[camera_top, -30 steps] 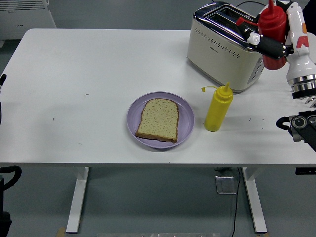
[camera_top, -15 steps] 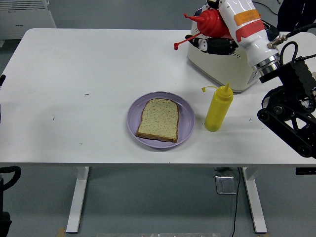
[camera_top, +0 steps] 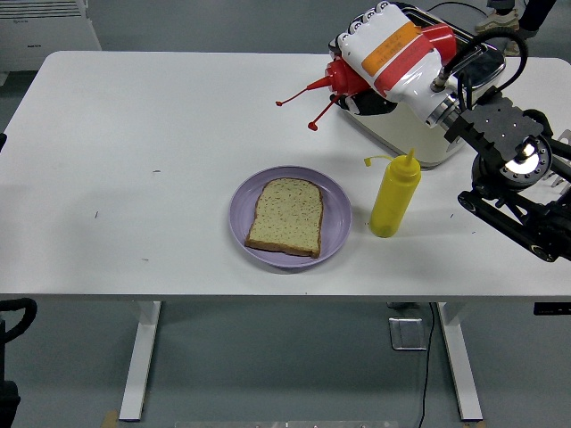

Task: Pick up the cup,pour liquid into bread,place the cup on the desk

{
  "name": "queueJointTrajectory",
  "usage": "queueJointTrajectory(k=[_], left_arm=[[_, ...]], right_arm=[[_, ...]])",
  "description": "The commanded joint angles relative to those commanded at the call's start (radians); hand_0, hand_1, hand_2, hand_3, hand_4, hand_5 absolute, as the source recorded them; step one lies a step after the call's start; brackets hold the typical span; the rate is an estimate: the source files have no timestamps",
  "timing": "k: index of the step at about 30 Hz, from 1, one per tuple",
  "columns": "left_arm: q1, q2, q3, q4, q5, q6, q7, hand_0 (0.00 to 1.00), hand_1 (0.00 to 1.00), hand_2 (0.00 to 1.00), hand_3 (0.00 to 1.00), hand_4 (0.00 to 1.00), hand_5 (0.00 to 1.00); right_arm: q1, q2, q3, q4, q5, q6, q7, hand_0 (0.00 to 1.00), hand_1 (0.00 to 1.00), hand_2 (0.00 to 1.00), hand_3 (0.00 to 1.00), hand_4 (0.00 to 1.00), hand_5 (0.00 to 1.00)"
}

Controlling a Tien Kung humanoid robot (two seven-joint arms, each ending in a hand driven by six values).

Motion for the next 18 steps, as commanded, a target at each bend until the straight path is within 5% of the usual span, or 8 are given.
queueJointTrajectory(k=[10, 12, 18], left_arm=[[0.002, 0.0, -0.007, 0.0, -0.001, 0.001, -0.001, 0.72, 0.749, 0.76, 0.682, 0.668, 0.998], [0.001, 0.001, -0.007, 0.0, -0.002, 0.001, -0.001, 0.72, 0.747, 0.76, 0.682, 0.666, 0.998], [0.001, 0.001, -0.007, 0.001, -0.003, 0.001, 0.0, 0.72, 0.747, 0.759, 0.682, 0.665, 0.998]], right_arm=[[0.005, -0.02, 0.047, -0.011, 0.0, -0.022, -0.004, 0.005, 0.058, 0.203, 0.299, 0.877, 0.301], [0.016, -0.029, 0.063, -0.011, 0.0, 0.007, 0.009, 0.011, 0.07, 0.217, 0.312, 0.861, 0.294], [0.062, -0.046, -0.061, 0.001, 0.0, 0.039, 0.019, 0.018, 0.071, 0.219, 0.313, 0.856, 0.296]])
